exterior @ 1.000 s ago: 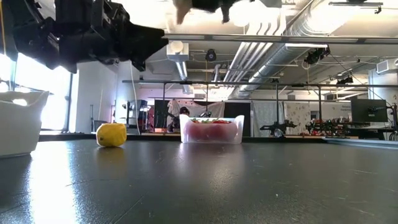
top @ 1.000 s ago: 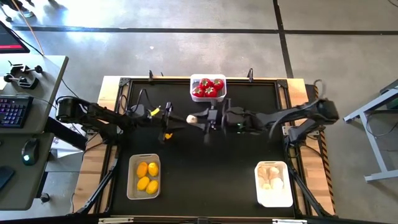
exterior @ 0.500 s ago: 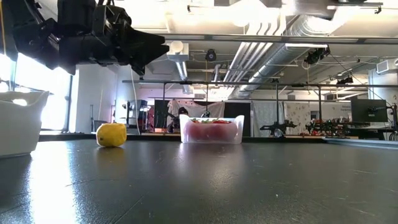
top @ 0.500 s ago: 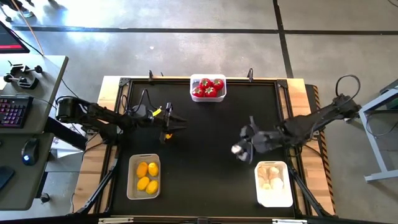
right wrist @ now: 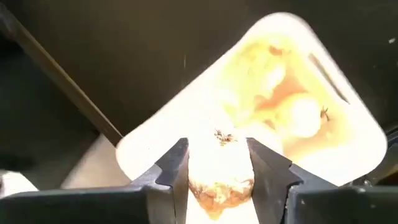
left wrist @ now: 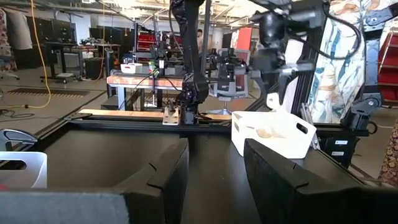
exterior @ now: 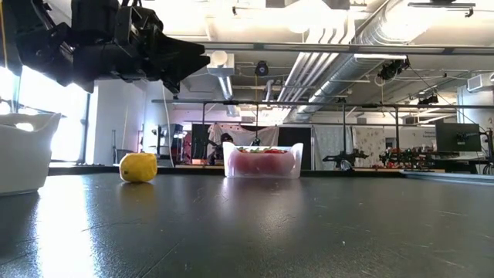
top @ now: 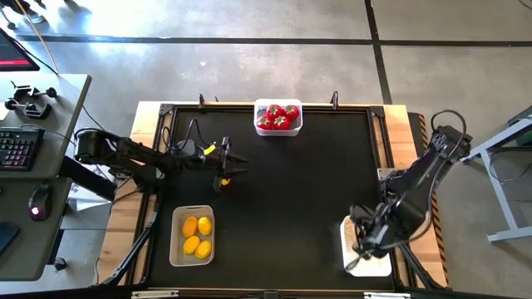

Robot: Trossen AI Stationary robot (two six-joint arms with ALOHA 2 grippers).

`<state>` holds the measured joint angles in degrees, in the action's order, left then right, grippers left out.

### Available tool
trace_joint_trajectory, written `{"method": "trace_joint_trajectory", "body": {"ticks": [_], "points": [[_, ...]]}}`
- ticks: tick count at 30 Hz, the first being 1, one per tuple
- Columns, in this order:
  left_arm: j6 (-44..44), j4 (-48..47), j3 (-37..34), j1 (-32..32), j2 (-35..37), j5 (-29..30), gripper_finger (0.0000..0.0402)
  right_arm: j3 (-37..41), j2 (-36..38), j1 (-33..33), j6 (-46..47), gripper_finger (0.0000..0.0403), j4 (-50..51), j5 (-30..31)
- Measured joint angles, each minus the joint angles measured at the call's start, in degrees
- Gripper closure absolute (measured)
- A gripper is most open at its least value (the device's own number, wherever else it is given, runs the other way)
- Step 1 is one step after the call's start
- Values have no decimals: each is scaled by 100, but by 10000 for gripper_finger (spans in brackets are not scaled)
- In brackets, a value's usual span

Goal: Sort produce into baskets
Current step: Put the white garlic into the white bin

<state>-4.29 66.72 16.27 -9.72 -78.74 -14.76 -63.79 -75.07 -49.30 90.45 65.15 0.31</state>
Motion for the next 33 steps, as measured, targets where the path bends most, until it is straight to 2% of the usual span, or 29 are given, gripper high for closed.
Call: {"method": "trace_joint_trajectory", "body": {"ticks": [7, 13, 19, 22, 27, 33], "points": [[-4, 46, 0, 0, 0, 0, 259, 0, -645, -361, -913, 288, -323, -825], [-13, 44, 0, 0, 0, 0, 259, 0, -1166, -309, -1864, 288, -836, -1082], [-9, 42, 0, 0, 0, 0, 259, 0, -1630, -183, -2498, 288, -971, -1154], [-13, 40, 0, 2, 0, -2, 259, 0, -1878, -118, -2642, 287, -1052, -1404], [-8, 37, 0, 0, 0, -2, 259, 0, -2124, -6, -2746, 252, -1063, -2103], [21, 39, 0, -44, 0, 10, 259, -2, -2099, 174, -2493, 180, -1057, -2159]]}}
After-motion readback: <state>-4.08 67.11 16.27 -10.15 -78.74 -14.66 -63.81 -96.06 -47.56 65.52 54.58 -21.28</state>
